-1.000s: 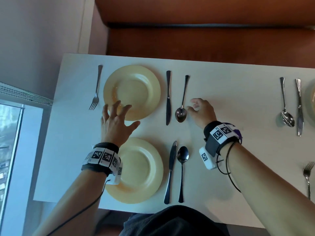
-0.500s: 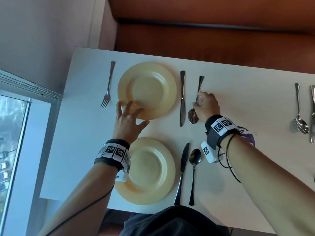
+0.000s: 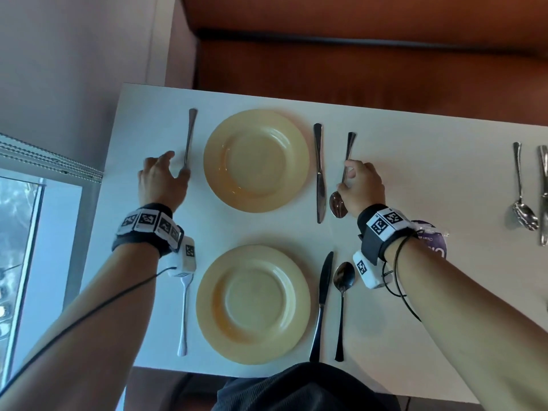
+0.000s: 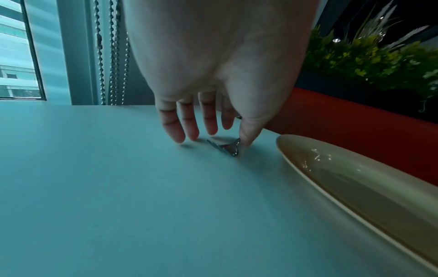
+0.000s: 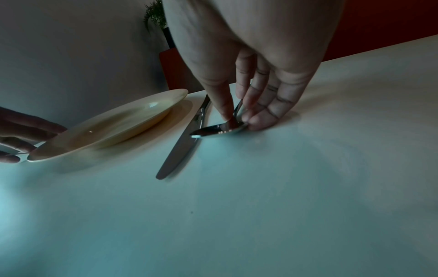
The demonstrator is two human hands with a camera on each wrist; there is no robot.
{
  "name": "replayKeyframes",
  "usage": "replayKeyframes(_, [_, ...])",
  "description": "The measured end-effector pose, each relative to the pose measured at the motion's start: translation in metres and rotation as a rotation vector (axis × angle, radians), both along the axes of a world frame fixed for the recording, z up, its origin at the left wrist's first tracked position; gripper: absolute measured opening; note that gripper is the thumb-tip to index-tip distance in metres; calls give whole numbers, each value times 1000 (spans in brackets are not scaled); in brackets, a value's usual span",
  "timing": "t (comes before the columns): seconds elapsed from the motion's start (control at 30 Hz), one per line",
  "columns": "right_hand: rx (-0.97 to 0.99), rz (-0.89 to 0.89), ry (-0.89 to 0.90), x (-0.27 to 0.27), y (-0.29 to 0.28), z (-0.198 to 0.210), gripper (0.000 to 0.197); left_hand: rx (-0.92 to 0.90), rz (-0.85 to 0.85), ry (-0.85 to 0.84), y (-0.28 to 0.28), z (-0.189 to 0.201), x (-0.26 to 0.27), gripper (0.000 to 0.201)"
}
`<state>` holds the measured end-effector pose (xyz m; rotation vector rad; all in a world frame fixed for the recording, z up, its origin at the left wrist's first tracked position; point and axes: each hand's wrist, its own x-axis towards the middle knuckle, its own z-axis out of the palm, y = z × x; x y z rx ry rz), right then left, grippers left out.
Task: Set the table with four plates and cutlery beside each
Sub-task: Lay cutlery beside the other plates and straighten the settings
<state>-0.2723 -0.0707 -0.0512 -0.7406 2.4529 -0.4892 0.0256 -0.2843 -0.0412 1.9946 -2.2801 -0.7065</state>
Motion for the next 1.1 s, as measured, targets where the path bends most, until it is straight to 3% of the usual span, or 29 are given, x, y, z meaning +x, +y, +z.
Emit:
replayKeyframes(0.27, [-75, 32, -15, -2, 1, -3, 46, -30, -61, -20, 8, -11, -13, 30])
replayKeyframes(0.6, [-62, 70, -21, -4, -7, -2, 44, -62, -117, 41, 16, -13, -23, 31])
replayKeyframes(0.9, [-73, 144, 70, 13, -21, 11, 26, -54, -91, 35, 14, -12, -23, 34])
replayKeyframes(1.1, [-27, 113, 29, 16, -31, 7, 29, -53, -91, 40, 16, -7, -20, 35])
